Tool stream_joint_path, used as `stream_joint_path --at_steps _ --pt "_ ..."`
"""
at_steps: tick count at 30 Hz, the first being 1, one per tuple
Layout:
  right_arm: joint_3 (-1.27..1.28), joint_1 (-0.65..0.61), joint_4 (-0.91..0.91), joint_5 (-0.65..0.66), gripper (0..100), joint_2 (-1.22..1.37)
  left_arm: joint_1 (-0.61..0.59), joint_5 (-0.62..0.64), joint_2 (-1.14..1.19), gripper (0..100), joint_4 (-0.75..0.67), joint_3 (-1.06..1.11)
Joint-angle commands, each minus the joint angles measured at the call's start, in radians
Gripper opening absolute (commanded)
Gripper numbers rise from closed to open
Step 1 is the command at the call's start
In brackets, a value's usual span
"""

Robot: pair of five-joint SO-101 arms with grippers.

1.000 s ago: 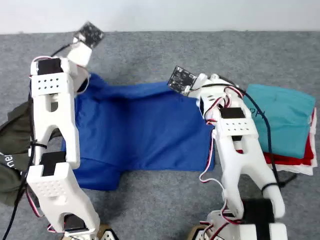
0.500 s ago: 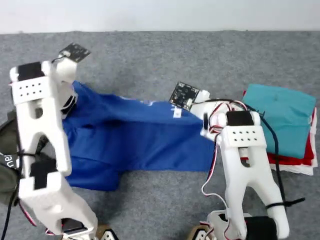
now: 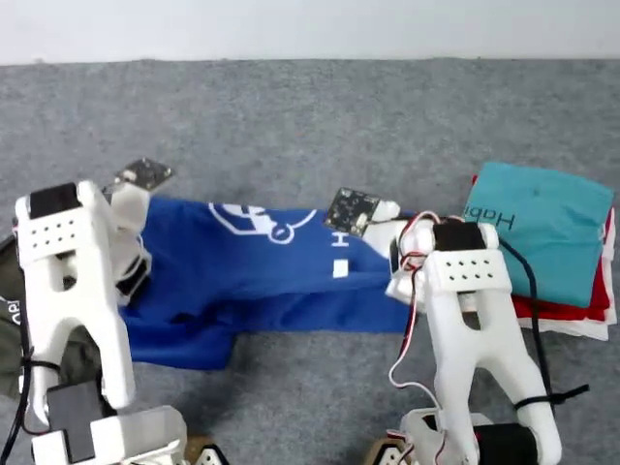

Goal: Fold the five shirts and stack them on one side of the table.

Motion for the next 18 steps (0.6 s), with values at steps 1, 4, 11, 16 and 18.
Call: stream_joint_path --at_steps 1,4,11,16,18 --pt "-0.011 -0.008 0.058 -0.009 1.0 -0.042 -0.008 -0.011 -0.057 2 0.026 0.045" --pt "-0.008 -0.001 0.088 -0.009 1.0 -0.042 -0.008 -0.011 -0.057 2 0.026 0.099" --pt "-0.006 -0.001 0.093 -0.009 1.1 -0.042 -0.009 -0.014 -0.049 2 0.026 0.148" --pt "-0.014 -0.004 0.186 -0.006 9.2 -0.042 -0.068 -0.049 -0.057 12 0.026 0.131" --pt "-0.023 -0.001 0.237 -0.009 17.7 -0.044 -0.114 -0.052 -0.058 14 0.026 0.094"
